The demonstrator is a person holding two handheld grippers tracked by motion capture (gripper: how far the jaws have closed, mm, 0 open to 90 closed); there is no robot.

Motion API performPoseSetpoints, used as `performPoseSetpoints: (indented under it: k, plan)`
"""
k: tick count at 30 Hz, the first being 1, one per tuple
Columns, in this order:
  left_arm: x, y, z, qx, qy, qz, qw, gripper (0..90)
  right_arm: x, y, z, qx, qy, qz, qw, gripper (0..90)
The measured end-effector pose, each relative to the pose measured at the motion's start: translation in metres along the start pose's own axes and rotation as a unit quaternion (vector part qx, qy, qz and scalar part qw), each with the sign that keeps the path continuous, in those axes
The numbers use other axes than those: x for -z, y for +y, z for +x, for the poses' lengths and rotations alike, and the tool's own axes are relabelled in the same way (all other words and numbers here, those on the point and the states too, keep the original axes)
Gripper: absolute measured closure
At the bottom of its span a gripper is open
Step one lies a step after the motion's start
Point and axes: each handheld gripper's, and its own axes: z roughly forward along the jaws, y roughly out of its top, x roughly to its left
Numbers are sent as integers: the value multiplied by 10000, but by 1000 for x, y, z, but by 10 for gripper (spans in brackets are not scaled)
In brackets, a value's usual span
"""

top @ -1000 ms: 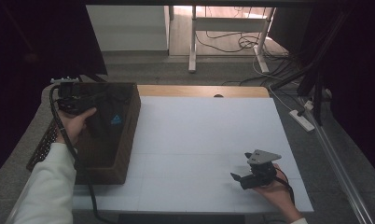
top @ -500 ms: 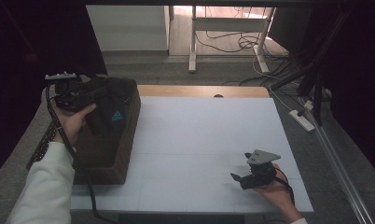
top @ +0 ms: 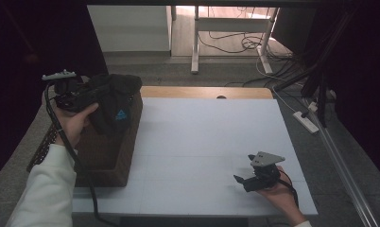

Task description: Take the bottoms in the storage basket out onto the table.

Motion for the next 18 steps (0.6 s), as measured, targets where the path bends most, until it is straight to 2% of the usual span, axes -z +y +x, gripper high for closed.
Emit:
performPoseSetpoints:
  k: [9, 18]
  plan:
    - [2, 1, -7, 4, -169, -100, 9998, 801, 0, 0, 0, 1, -4, -2, 10000, 65]
    - [3, 2, -19, -84, -357, -151, 9992, 801, 0, 0, 0, 11, -13, 13, 10000, 66]
